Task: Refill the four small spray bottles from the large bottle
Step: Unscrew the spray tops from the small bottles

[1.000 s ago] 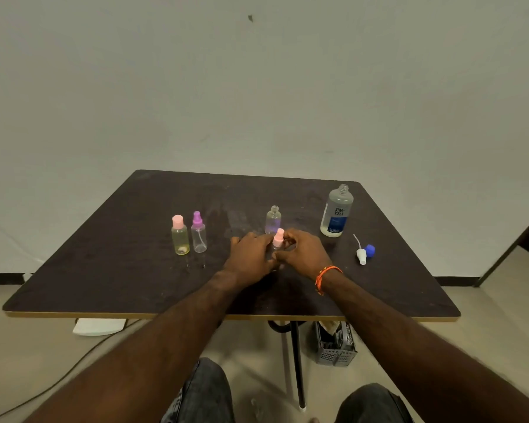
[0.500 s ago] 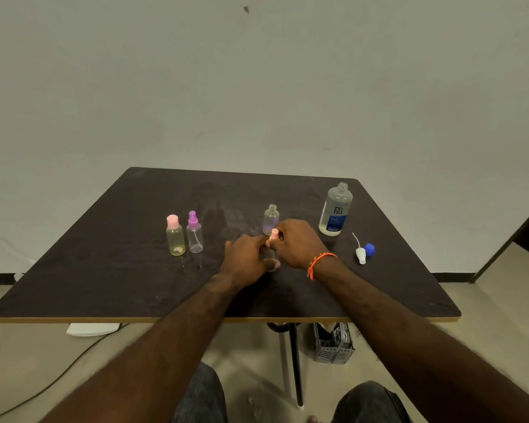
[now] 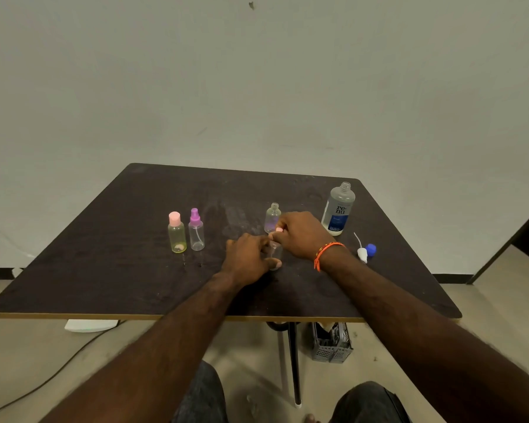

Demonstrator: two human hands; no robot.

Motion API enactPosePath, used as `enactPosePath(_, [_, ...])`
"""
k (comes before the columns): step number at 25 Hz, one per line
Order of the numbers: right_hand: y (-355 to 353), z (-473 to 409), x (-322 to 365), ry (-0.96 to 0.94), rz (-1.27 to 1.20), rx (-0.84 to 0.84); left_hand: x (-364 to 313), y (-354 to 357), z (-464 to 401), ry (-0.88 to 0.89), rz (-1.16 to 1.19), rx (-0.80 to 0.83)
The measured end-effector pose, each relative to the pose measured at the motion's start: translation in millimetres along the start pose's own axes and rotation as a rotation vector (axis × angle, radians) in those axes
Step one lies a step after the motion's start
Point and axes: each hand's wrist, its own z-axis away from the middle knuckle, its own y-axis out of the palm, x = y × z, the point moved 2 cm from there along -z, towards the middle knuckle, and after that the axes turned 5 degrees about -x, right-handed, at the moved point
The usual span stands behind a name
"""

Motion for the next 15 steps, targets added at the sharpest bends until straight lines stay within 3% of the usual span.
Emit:
enactPosePath(4, [-1,3,7,-0.066,-0.049,0.145,4,1,1,0.006,0.024,-0.002])
enactPosePath(10, [-1,4,6,0.028,0.068,-0.032,3,2,0,0.011,0.019,0.006])
enactPosePath(15, [-4,5,13,-0.061,0.003,0.183,5,3,0,0.029,0.005,-0.007])
